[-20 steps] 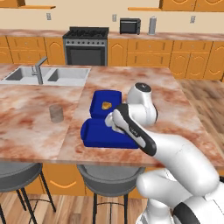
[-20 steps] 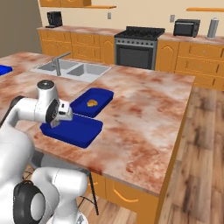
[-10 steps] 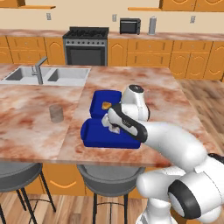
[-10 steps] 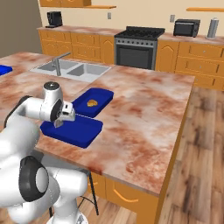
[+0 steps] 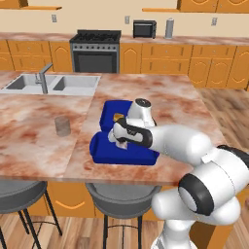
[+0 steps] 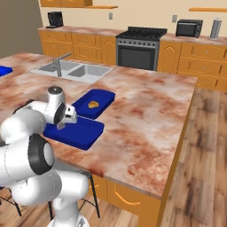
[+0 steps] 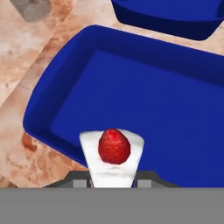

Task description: Take the cakes from the fridge and place them on the empty tray on the dining counter.

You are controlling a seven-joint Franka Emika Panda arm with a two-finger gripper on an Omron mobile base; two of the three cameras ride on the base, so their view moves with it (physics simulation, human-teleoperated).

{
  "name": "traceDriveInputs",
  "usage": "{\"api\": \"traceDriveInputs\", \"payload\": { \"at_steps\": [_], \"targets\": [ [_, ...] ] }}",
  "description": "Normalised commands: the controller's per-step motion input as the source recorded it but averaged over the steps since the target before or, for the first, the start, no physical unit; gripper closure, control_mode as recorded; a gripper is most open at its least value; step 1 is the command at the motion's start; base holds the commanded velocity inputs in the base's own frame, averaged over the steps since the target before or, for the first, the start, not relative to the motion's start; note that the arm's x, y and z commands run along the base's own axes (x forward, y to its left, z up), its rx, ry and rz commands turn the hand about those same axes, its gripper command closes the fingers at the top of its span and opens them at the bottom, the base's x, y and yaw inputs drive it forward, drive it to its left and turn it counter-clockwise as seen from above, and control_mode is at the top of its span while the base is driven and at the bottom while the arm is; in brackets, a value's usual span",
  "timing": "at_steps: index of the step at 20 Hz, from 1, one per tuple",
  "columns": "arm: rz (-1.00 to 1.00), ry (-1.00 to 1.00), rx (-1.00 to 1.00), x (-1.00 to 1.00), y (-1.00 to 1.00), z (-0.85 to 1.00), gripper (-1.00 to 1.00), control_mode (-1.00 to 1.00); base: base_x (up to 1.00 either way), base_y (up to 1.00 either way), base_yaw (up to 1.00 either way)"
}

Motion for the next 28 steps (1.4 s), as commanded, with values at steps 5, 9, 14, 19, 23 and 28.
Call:
{"api": "traceDriveInputs", "payload": {
  "at_steps": [5,9,14,19,23,28],
  "targets": [
    [0.0,-0.04,0.0,0.22,0.1,-0.26,1.0,-1.0,0.0,0.0,0.0],
    [0.0,-0.07,0.0,0.23,0.08,-0.24,1.0,-1.0,0.0,0.0,0.0],
    [0.0,-0.02,0.0,0.29,0.07,-0.27,1.0,-1.0,0.0,0.0,0.0],
    [0.0,0.0,0.0,0.42,0.07,-0.31,1.0,-1.0,0.0,0.0,0.0],
    [0.0,0.0,0.0,0.43,0.09,-0.31,1.0,-1.0,0.0,0.0,0.0],
    [0.0,-0.01,0.0,0.46,0.16,-0.32,1.0,-1.0,0.0,0.0,0.0]
  ]
}}
